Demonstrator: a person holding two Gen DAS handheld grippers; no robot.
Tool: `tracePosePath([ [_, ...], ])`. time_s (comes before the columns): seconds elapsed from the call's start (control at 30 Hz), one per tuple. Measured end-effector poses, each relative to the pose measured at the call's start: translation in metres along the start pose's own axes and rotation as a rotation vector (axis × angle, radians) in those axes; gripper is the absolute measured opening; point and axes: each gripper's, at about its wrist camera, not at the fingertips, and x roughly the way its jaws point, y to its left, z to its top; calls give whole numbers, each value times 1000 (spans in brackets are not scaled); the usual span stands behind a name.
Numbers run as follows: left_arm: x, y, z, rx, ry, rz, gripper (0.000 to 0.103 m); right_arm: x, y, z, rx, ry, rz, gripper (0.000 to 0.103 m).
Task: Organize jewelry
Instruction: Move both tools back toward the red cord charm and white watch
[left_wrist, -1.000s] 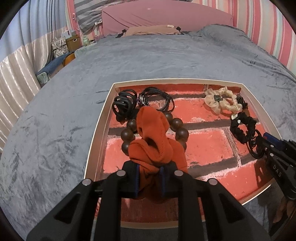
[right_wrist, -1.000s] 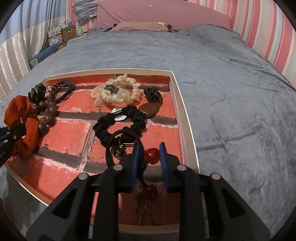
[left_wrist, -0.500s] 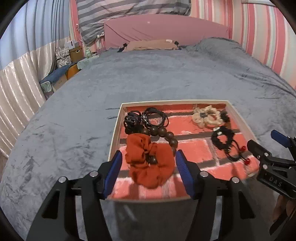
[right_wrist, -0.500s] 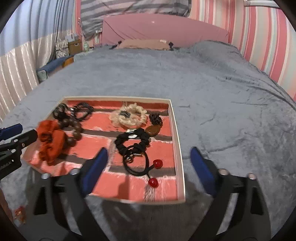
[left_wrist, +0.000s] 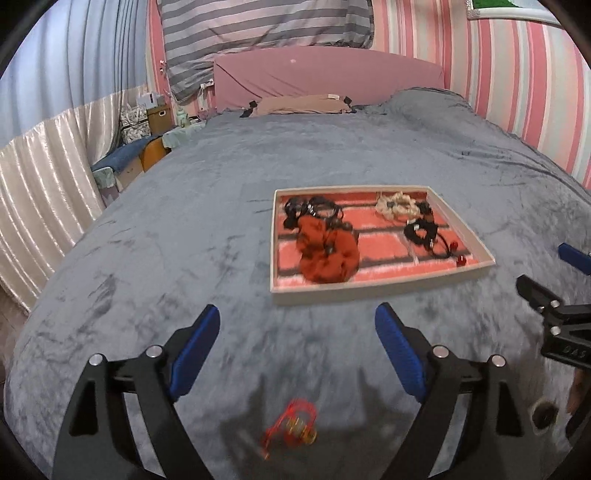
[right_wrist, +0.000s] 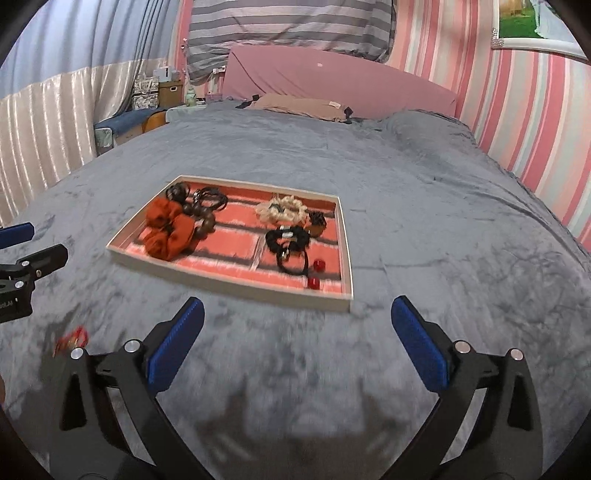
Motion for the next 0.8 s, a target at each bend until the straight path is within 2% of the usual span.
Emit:
tracePosePath([
  [0.17, -19, 10, -37, 2, 1, -20, 84, -30, -5, -33, 28, 11, 2, 99],
  [0.37, -25, 28, -79, -28, 30, -30, 84, -53, -28, -81, 108, 21, -61, 99],
  [0.6, -6, 38, -108, -57, 98, -28, 84, -55, -49, -128, 172, 70, -127, 99],
  [0.8, 3, 39, -120, -56, 119, -29, 84, -55, -60, -153, 208, 109, -130, 99],
])
